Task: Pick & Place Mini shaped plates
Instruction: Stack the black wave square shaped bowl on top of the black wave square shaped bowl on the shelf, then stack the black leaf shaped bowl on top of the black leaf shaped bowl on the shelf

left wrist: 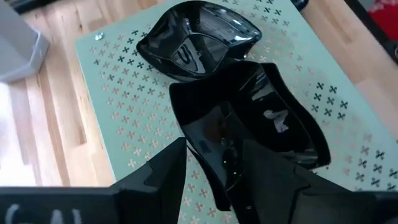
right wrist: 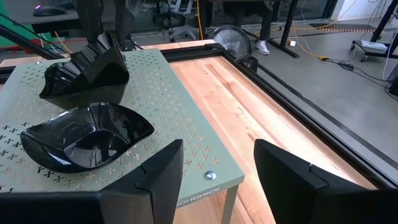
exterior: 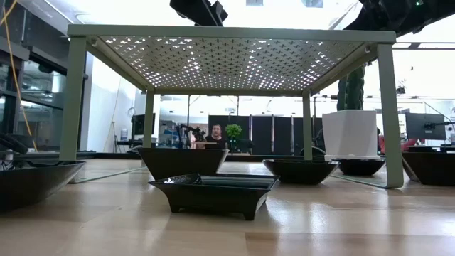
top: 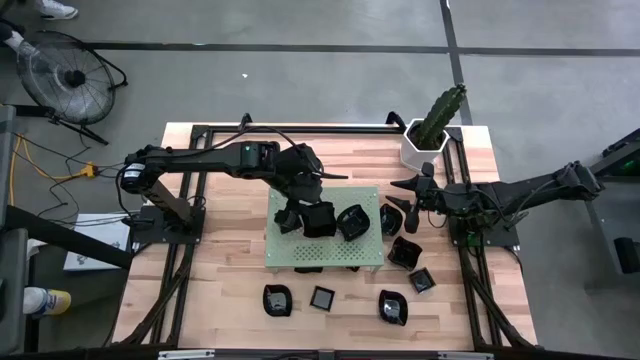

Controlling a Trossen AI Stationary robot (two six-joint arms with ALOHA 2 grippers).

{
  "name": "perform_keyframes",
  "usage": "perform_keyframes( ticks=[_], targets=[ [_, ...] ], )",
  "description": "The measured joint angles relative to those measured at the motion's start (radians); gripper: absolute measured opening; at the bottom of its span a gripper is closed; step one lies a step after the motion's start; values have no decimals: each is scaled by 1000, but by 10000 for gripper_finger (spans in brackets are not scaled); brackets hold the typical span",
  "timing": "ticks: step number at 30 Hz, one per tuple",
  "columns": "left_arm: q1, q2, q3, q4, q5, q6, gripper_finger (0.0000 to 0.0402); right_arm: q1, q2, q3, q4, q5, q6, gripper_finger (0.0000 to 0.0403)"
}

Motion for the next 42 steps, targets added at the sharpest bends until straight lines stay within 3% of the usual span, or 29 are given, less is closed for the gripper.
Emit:
perform_keyframes(
  ticks=[7, 23, 32, 42],
  targets=[
    [0, 0, 0, 3, -67, 49, 156, 0, 0, 0, -14, 0, 2, 193],
    [0, -12, 0, 7, -53, 25, 156, 0, 0, 0, -14, 0, 5, 193],
    [-1, -83, 0, -81, -55, -19, 156, 0, 0, 0, -23, -26, 6, 193],
    [-121, -183, 0, -201, -254, -34, 156, -10, -9, 0, -56, 10, 45, 193]
  ],
)
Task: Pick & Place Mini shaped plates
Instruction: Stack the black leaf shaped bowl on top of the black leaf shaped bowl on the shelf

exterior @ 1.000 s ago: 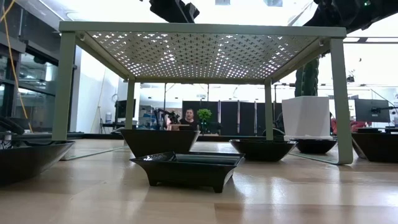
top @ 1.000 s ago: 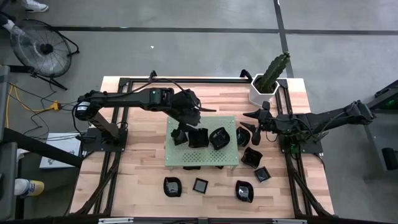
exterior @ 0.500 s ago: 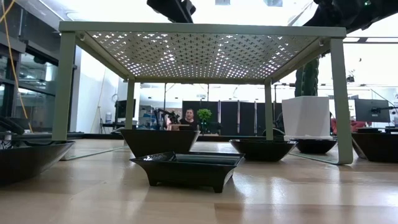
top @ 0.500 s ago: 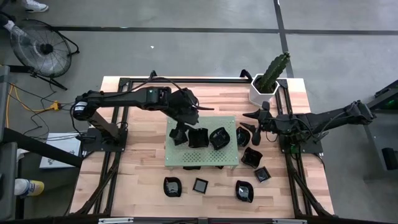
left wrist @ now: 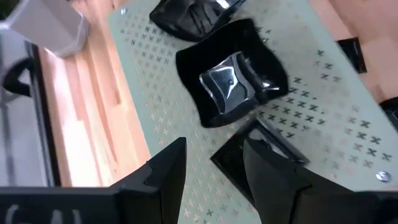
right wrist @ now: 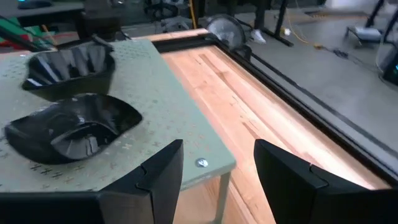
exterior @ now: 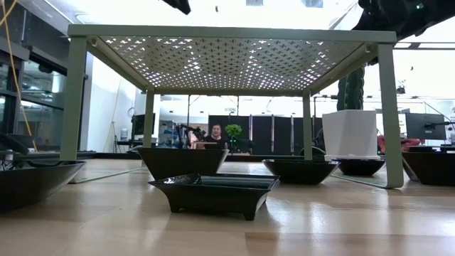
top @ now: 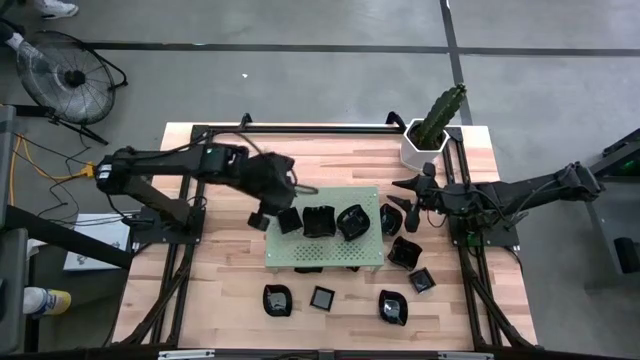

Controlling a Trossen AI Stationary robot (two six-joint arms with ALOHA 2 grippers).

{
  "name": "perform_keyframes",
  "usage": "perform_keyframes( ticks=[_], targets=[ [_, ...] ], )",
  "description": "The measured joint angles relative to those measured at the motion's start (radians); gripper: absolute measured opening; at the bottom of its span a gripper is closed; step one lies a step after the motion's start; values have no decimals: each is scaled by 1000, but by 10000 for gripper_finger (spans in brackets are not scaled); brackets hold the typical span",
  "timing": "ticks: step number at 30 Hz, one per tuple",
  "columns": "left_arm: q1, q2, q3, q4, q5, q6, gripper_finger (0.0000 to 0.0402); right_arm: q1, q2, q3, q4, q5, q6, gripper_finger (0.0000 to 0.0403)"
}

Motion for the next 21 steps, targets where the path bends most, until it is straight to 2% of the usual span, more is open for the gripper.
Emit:
perform_keyframes(
  ticks=[5, 9, 14, 21],
  targets=[
    [-96, -45, -20, -4, -107, 5, 156, -37, -3, 0, -49, 2, 74, 193],
    [-157, -98, -97, 8, -186, 8, 156, -69, -8, 0, -77, 0, 131, 193],
    [-202, -211, -280, 133, -234, -18, 156, -108, -6, 50, -176, -1, 187, 193],
    [-200, -454, -607, 402, -248, -56, 156, -161, -6, 152, -351, -50, 294, 193]
  ],
)
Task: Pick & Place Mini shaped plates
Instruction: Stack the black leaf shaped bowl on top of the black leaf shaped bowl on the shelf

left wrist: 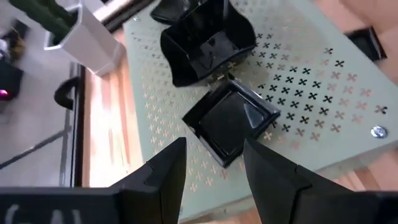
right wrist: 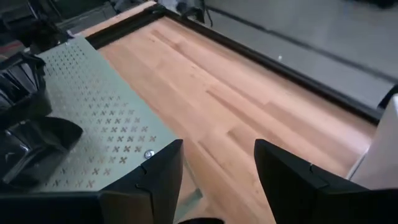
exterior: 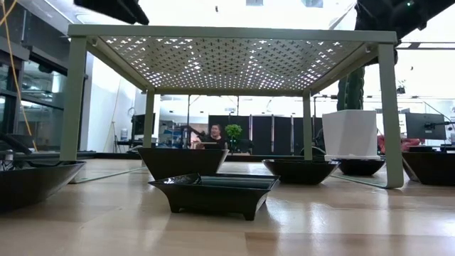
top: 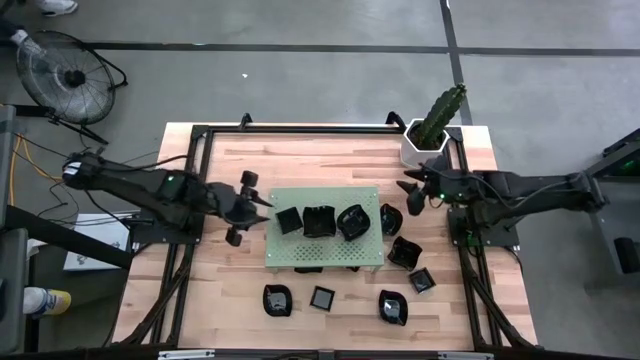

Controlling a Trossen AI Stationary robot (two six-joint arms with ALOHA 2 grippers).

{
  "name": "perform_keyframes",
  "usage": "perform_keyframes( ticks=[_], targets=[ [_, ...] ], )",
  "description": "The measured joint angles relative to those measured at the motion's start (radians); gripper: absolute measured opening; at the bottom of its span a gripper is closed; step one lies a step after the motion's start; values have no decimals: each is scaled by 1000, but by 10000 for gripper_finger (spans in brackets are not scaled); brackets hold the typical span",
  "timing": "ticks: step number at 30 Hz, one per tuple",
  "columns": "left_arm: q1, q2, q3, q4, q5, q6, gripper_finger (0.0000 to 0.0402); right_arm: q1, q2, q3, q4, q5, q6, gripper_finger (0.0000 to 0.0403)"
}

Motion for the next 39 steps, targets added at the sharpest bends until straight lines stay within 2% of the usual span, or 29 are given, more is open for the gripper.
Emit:
perform_keyframes(
  ticks=[3, 8, 13, 21, 29, 39],
  targets=[
    [0, -111, -122, 107, 2, -3, 156, -30, 1, 8, -48, -50, 66, 193],
    [0, -293, -288, 195, 19, -51, 156, -81, 12, 8, -169, -139, 206, 193],
    [0, -471, -426, 229, 71, -103, 156, -107, 66, 7, -205, -195, 264, 193],
    [0, -713, -598, 229, 86, -161, 156, -119, 230, -8, -213, -254, 339, 193],
    [0, -841, -686, 225, 86, -185, 156, -118, 373, -24, -260, -319, 443, 193],
    [0, -857, -739, 218, 91, -195, 156, -86, 471, -24, -269, -374, 516, 193]
  ],
)
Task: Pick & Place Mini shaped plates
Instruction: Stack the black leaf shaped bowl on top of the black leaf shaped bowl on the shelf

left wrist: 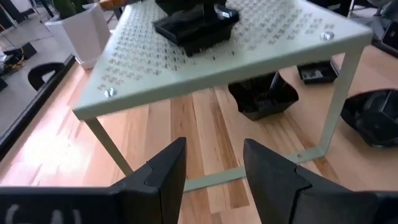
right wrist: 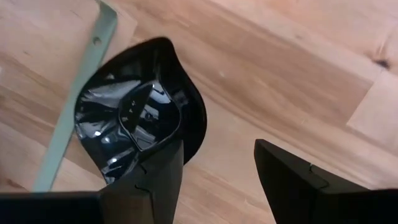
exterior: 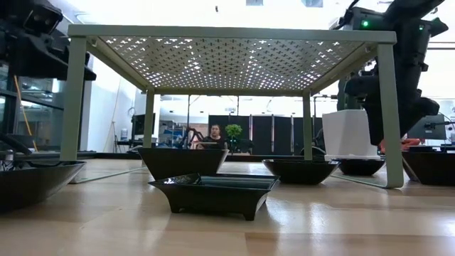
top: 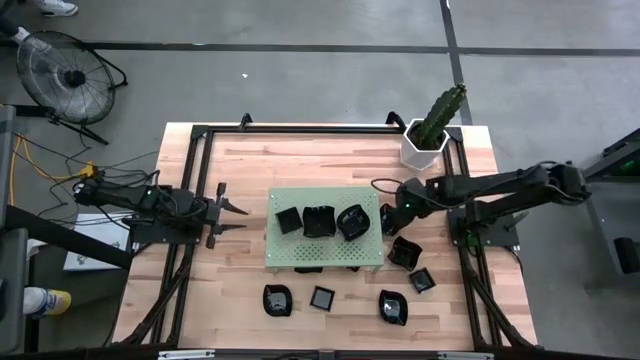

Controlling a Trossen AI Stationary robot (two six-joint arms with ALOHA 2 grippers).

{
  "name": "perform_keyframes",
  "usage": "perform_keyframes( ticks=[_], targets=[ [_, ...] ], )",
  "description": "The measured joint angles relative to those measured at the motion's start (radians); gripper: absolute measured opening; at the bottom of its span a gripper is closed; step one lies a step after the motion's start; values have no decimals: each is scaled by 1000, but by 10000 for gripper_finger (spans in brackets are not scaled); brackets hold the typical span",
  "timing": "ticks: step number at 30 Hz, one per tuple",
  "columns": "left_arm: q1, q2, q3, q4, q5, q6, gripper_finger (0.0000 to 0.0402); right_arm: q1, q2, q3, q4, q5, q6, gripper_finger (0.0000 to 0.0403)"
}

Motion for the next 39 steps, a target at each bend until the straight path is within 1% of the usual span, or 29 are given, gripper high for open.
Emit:
perform_keyframes(
  ticks=[7, 18, 23, 27, 31, 39],
  targets=[
    [0, 0, -25, 3, 0, 0, 156, 30, 46, 0, 3, 1, 51, 193],
    [0, 0, -28, 1, -1, -2, 156, 39, 56, 0, 34, 1, 94, 193],
    [0, 0, -28, -11, -1, 0, 156, 58, 56, -51, 100, -7, 140, 193],
    [0, 0, -28, -41, -2, 0, 156, 64, 56, -98, 156, 21, 180, 193],
    [0, 1, -28, -49, -3, 0, 156, 64, 55, -107, 185, 22, 180, 193],
    [0, 1, -28, -68, -5, 0, 156, 63, 55, -108, 185, 13, 174, 188]
  ],
)
